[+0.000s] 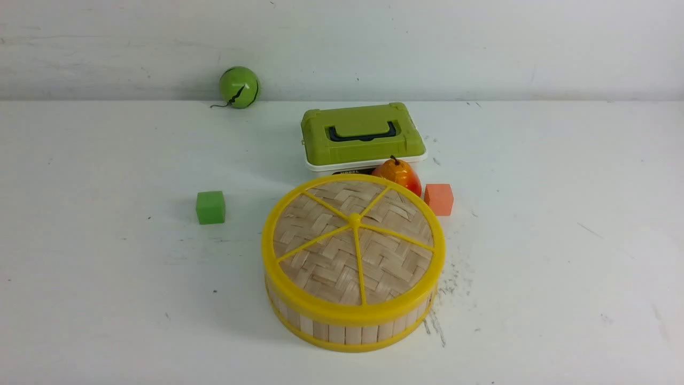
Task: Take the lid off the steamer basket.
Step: Use the right arm to lift the lid of the steamer
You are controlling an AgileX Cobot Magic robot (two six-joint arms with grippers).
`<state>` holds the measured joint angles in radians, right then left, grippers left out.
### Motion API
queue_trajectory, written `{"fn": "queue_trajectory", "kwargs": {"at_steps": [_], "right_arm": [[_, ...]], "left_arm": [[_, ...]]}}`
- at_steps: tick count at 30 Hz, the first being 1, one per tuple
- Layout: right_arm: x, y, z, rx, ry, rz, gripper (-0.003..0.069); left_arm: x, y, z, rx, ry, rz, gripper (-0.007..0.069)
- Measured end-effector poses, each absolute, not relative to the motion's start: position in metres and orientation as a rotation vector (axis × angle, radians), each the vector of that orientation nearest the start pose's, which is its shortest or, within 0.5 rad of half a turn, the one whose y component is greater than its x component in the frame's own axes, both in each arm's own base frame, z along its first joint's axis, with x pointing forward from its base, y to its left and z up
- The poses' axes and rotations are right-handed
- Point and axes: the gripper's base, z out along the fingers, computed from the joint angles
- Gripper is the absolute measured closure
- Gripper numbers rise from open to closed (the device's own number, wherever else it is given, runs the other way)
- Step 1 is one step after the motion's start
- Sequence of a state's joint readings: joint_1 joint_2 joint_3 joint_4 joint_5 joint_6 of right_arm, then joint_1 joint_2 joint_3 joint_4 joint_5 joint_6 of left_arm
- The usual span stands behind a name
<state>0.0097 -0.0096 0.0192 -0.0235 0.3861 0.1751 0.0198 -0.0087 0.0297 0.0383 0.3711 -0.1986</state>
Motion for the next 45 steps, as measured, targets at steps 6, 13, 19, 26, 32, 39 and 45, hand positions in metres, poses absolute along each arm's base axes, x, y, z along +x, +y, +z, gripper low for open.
{"fn": "queue_trajectory", "kwargs": {"at_steps": [6,13,19,26,32,39,45], "right_arm": [[0.052,0.000,0.173,0.141,1.875,0.104,0.0650],[0.052,0.000,0.173,0.141,1.875,0.104,0.0647],[0.052,0.000,0.173,0.141,1.875,0.104,0.0641],[0.053,0.000,0.174,0.193,1.854,0.153,0.0639],[0.054,0.014,0.179,0.849,1.671,0.892,0.0630],[0.054,0.015,0.183,0.993,1.576,1.059,0.0624],[0.051,0.017,0.203,0.759,1.620,0.922,0.0620]], "left_arm": [[0.053,0.002,0.170,-0.181,1.868,-0.085,0.0385],[0.053,0.002,0.170,-0.181,1.868,-0.085,0.0385],[0.053,0.002,0.170,-0.181,1.868,-0.085,0.0385],[0.053,0.002,0.170,-0.181,1.868,-0.085,0.0385],[0.053,0.002,0.170,-0.181,1.868,-0.085,0.0385],[0.053,0.002,0.170,-0.181,1.868,-0.085,0.0385],[0.053,0.002,0.170,-0.181,1.868,-0.085,0.0385]]}}
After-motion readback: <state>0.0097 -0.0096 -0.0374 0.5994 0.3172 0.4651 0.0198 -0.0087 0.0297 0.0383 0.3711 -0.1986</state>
